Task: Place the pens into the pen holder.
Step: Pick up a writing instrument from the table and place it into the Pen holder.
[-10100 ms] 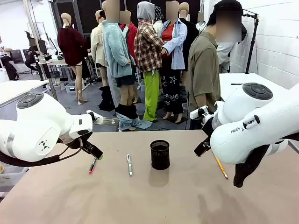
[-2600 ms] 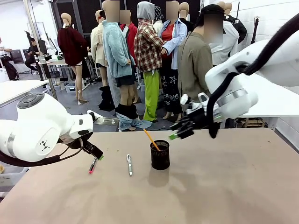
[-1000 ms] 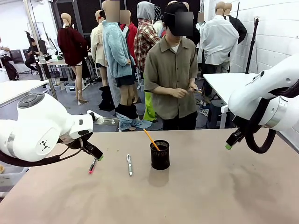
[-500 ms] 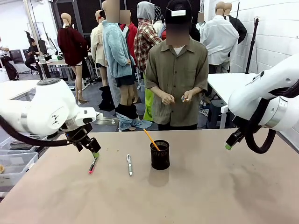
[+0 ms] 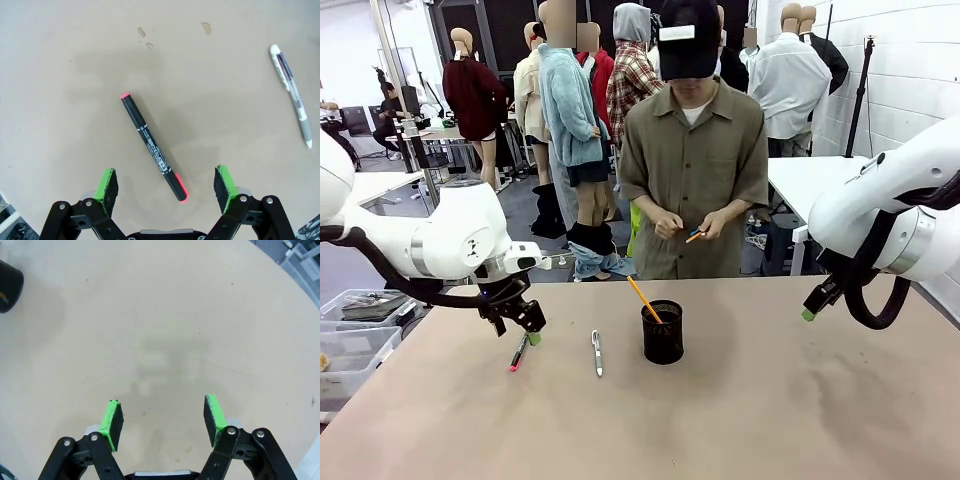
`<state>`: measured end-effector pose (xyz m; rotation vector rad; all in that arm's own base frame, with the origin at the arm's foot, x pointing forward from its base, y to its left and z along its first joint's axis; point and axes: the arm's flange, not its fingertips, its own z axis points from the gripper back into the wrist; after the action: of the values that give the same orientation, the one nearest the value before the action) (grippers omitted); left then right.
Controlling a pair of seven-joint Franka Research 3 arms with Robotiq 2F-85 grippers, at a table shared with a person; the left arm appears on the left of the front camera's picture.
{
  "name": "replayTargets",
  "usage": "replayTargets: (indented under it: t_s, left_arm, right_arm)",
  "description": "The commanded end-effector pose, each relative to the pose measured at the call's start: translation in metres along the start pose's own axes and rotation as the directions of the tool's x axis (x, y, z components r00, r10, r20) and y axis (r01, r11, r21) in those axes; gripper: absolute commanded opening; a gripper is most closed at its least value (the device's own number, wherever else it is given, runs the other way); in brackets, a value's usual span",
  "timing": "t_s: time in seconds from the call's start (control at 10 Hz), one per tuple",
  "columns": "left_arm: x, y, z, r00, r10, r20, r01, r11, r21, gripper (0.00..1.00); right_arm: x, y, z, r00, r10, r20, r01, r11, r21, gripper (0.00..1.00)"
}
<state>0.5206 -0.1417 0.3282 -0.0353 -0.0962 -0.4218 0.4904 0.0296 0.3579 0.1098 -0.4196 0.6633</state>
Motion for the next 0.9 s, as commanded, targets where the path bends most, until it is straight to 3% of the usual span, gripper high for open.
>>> replayTargets:
  t_s: [0.0,0.3,0.4,0.8]
  left_arm:
    - [0.011,-0.008,-0.004,0.998,0.054,-0.033,-0.053,0.998,0.027,1.0]
    - [0.01,-0.007,-0.013,0.995,0.077,-0.066,-0.076,0.997,0.019,1.0]
    - [0.009,-0.007,-0.018,0.993,0.083,-0.089,-0.08,0.996,0.031,0.88]
    - [0.007,-0.004,-0.029,0.987,0.114,-0.116,-0.108,0.993,0.051,0.1]
  right_arm:
    - [-0.005,-0.001,-0.003,1.0,0.006,0.022,-0.006,1.0,0.009,0.81]
    - [-0.005,-0.001,-0.003,1.0,0.006,0.022,-0.006,1.0,0.009,0.81]
    - [-0.005,-0.001,-0.003,1.0,0.006,0.022,-0.006,1.0,0.009,0.81]
    - [-0.005,-0.001,-0.003,1.0,0.006,0.022,-0.006,1.0,0.009,0.81]
